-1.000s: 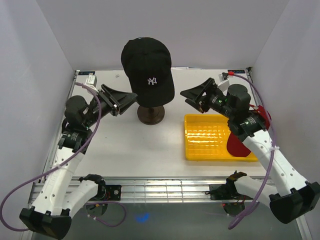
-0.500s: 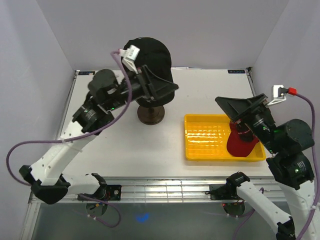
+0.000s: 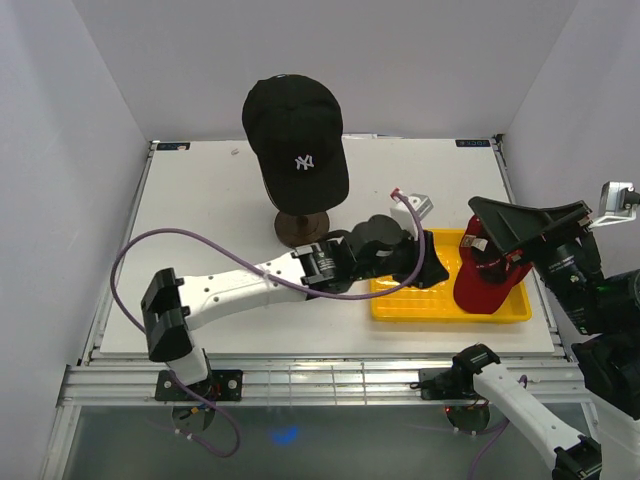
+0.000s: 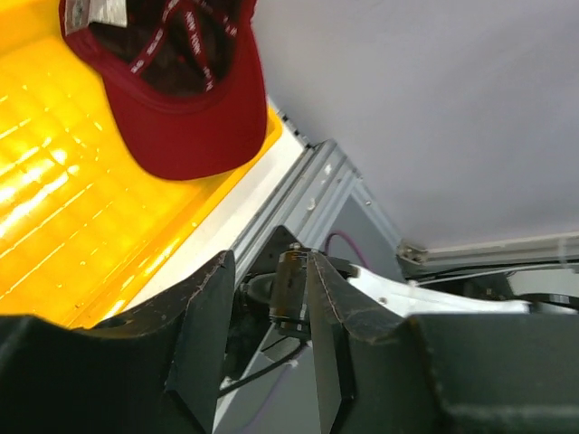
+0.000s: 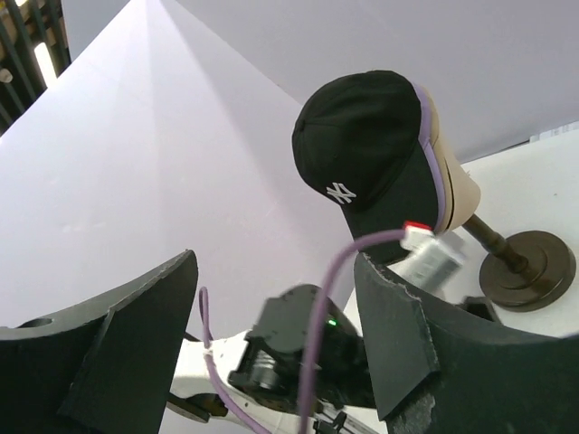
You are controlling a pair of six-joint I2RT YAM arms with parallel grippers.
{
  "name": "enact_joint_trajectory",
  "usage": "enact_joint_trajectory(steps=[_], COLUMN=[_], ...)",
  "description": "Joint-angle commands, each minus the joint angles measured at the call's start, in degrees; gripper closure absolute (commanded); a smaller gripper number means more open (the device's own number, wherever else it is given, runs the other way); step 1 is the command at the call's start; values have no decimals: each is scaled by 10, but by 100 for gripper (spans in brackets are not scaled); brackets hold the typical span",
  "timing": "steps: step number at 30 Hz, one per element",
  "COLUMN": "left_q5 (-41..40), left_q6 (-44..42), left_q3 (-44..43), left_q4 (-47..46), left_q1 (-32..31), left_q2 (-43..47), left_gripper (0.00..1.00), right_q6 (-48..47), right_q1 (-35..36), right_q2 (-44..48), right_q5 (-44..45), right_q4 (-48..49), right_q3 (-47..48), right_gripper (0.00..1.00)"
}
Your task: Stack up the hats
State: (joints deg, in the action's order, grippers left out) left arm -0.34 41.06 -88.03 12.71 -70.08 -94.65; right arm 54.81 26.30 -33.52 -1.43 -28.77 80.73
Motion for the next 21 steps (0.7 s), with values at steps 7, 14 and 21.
enact_joint_trajectory(steps=[7,14,21], left_q5=[-9,-17,-48], left_q6=[-32,-85,-108], left_q3=[-32,-180,-249], left_q4=[-137,-143,-167], left_q1=[-25,-52,-74], left_q2=[-129,-286,-361], left_gripper=[50,48,47], right_q6=[-23,-42,-54], right_q1=[-2,-2,-2], right_q2=[-9,-40,-57], right_q5=[44,21,1], right_q4=[-35,-55,-63], right_q3=[64,62,48], right_gripper=[24,24,24])
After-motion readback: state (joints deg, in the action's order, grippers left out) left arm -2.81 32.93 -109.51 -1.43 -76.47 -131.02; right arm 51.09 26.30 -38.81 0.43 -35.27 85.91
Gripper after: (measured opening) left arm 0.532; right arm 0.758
